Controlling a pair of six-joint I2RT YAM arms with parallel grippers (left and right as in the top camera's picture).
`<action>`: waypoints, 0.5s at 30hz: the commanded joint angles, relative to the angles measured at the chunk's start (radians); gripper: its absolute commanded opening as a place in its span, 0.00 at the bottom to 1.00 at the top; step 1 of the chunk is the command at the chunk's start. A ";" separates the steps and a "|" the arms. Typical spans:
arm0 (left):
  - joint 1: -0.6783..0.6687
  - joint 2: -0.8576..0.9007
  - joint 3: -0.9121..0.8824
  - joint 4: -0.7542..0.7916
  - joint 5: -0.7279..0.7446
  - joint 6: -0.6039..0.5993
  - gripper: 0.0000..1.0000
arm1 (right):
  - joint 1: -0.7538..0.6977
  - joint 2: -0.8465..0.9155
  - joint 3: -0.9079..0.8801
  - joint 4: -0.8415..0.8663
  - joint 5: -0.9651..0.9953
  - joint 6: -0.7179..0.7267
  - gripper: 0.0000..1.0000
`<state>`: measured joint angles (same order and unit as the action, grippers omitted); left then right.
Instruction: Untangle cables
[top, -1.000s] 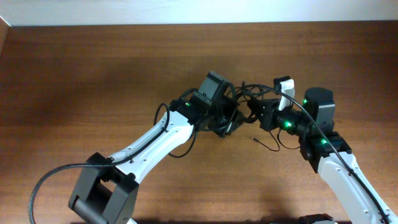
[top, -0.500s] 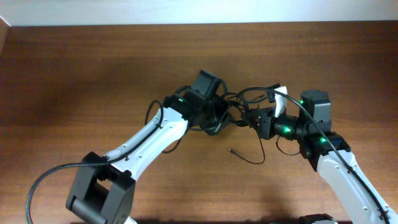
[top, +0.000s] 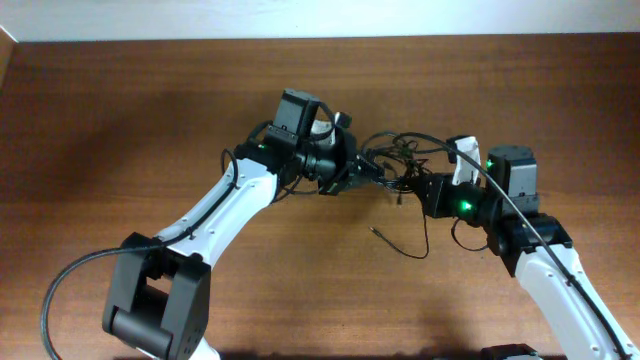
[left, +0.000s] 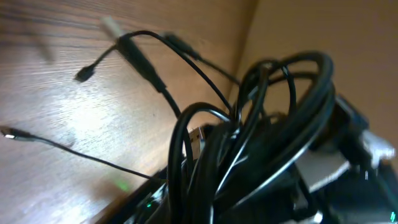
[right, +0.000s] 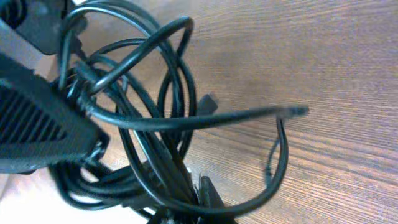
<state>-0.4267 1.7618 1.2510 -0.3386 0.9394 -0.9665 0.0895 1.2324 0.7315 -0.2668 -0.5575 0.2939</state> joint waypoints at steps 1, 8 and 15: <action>0.055 -0.019 0.011 0.016 0.165 0.178 0.00 | -0.039 0.016 -0.026 -0.037 0.272 0.011 0.04; 0.055 -0.019 0.011 0.407 0.408 0.191 0.02 | -0.039 0.019 -0.026 -0.115 0.416 0.063 0.04; 0.056 -0.019 0.010 0.038 0.278 0.721 0.13 | -0.040 0.011 -0.016 -0.066 0.412 0.063 0.04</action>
<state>-0.4129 1.7996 1.2304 -0.1806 1.2373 -0.4870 0.0856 1.2175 0.7502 -0.3141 -0.3592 0.3664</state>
